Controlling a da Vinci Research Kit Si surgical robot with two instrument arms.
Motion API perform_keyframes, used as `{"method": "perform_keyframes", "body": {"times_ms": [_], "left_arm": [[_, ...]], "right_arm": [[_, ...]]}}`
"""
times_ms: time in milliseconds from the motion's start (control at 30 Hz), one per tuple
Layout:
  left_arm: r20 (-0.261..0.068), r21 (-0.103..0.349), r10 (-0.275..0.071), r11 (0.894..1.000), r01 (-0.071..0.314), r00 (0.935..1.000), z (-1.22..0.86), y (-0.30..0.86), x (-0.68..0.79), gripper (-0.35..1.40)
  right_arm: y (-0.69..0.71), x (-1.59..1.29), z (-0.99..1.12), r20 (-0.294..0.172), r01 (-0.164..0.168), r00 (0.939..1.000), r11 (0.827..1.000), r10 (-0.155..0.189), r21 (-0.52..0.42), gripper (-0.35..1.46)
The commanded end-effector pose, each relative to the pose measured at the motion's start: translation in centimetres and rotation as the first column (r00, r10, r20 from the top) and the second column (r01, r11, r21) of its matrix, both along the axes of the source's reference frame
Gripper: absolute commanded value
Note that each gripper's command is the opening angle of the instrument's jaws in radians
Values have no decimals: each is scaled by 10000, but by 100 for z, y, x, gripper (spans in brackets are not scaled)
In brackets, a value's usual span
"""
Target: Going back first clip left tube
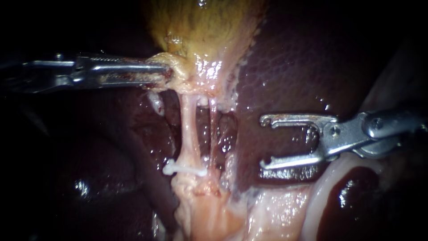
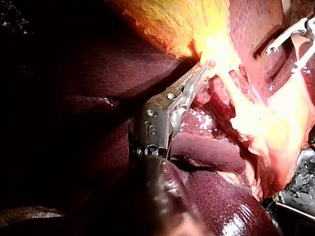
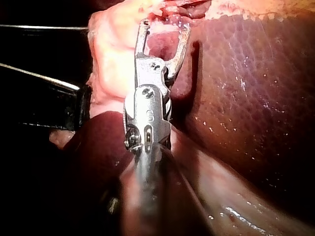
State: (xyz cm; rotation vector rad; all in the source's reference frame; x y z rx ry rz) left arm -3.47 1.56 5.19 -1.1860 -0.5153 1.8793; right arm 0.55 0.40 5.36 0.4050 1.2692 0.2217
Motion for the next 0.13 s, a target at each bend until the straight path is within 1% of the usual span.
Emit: {"method": "perform_keyframes", "body": {"times_ms": [33,100,133], "left_arm": [[4,2,11,10000,-11,10000,-1,0,1,-35],[13,6,24,10000,-24,10000,-2,0,4,-35],[24,10,41,10000,-41,10000,-3,-1,8,-35]], "right_arm": [[0,1,-1,-33,49,10000,10000,-49,27,50],[-1,3,-3,-144,217,9997,9997,-215,95,50],[-2,7,-4,-252,379,9990,9992,-375,159,50]]}}
